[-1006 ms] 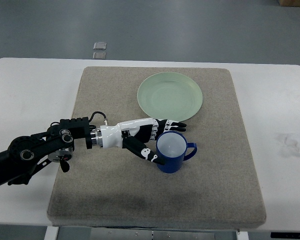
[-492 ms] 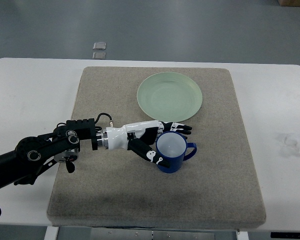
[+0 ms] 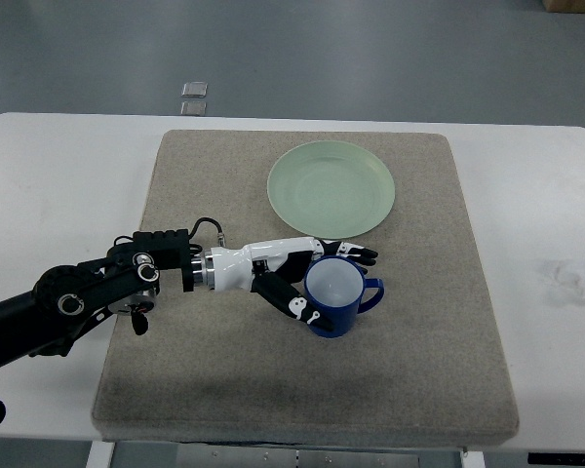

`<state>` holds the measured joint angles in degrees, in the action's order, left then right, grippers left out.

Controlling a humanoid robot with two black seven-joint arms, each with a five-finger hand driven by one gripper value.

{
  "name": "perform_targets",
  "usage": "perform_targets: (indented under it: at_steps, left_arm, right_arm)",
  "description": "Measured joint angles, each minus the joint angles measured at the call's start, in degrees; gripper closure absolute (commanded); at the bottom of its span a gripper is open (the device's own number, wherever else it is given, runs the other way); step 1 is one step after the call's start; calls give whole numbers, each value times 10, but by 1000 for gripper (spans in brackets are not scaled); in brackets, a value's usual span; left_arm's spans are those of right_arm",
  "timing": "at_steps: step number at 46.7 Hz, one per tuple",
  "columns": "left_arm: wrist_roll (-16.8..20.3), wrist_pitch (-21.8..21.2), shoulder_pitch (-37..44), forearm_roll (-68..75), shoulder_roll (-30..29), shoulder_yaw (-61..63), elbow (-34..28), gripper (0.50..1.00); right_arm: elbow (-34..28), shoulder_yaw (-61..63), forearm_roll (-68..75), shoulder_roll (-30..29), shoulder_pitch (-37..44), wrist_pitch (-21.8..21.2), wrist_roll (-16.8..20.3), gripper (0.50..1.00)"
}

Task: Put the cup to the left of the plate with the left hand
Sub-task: 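Close the left hand's fingers around the blue mug's body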

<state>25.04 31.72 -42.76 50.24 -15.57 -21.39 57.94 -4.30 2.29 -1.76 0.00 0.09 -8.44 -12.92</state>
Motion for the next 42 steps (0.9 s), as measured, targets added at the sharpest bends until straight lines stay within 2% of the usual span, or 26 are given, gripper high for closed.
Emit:
perform_targets:
  at_steps: [7,15,18,25,28,31,40,42]
  left_arm:
    - [0,-1,0,-1,2,-1,0,542]
    - [0,-1,0,-1,2,-1,0,611]
    - [0,-1,0,-1,3,-1,0,666]
    - [0,0,0,-1,3,0,1,722]
    - [0,0,0,-1,3,0,1,791]
    - [0,0,0,-1,6,0,1,802]
    - [1,0,0,-1,9,0,1,902]
    - [2,0,0,-1,9,0,1,907]
  right_arm:
    - [0,0,0,0,0,0,0,568]
    - [0,0,0,0,0,0,0,568]
    - [0,0,0,0,0,0,0,568]
    - [0,0,0,0,0,0,0,568]
    - [0,0,0,0,0,0,0,568]
    - [0,0,0,0,0,0,0,568]
    - [0,0,0,0,0,0,0,568]
    - [0,0,0,0,0,0,0,568]
